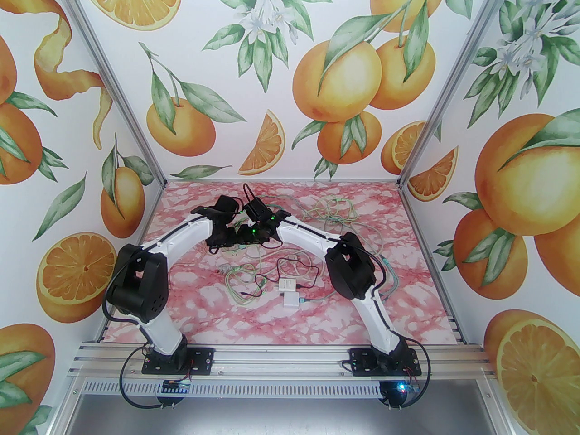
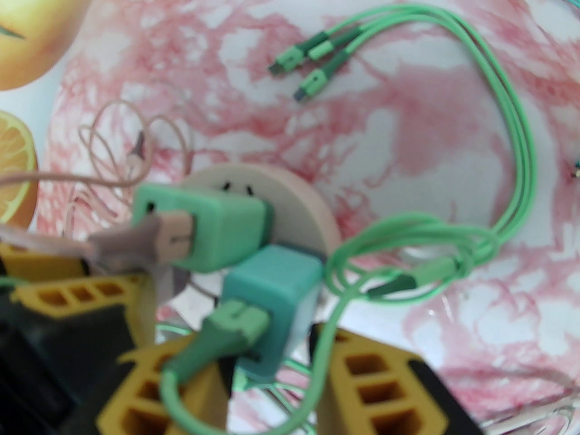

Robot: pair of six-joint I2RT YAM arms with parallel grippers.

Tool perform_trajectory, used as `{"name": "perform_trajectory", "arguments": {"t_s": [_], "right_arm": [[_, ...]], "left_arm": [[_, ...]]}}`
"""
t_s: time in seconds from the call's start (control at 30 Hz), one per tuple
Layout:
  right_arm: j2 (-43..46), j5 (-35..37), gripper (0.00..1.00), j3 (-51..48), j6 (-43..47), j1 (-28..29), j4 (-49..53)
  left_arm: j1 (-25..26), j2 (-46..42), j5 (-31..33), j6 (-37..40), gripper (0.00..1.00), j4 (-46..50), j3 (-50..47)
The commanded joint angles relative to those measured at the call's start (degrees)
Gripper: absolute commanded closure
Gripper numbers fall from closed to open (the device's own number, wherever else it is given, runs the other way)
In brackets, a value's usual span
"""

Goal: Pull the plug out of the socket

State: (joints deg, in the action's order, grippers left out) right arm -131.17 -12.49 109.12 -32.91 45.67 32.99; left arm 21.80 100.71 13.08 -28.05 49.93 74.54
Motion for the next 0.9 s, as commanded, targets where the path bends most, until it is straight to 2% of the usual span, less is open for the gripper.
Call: {"name": "perform_trajectory", "arguments": {"t_s": [0.0, 0.23, 0.4, 0.57, 0.67, 0.87], "right_arm": [[-7.8, 1.7, 0.65, -3.2, 1.5, 1.9, 8.0], [-7.9, 2.2, 0.66, -3.6, 1.8, 1.9, 8.7], [-7.9, 2.6, 0.66, -3.9, 1.7, 1.8, 8.7], [-7.7, 2.4, 0.66, -4.3, 1.7, 1.9, 8.4], [-7.6, 2.7, 0.66, -4.3, 1.7, 1.8, 8.6], [-7.5, 2.8, 0.66, -4.3, 1.7, 1.9, 8.6]], "left_arm": [[4.1, 0.7, -8.7, 2.4, 0.92, 0.8, 2.3], [-5.0, -3.5, -19.9, 1.4, 0.91, -1.0, 0.6], [-11.1, -4.6, -25.0, 2.6, 0.91, -0.1, 0.6], [-10.7, -4.9, -23.2, 3.3, 0.91, 0.6, 0.4], [-9.3, -4.8, -18.7, 3.5, 0.91, 2.6, 0.8], [-9.1, -7.5, -14.1, 3.9, 0.91, 5.2, 1.0]]}}
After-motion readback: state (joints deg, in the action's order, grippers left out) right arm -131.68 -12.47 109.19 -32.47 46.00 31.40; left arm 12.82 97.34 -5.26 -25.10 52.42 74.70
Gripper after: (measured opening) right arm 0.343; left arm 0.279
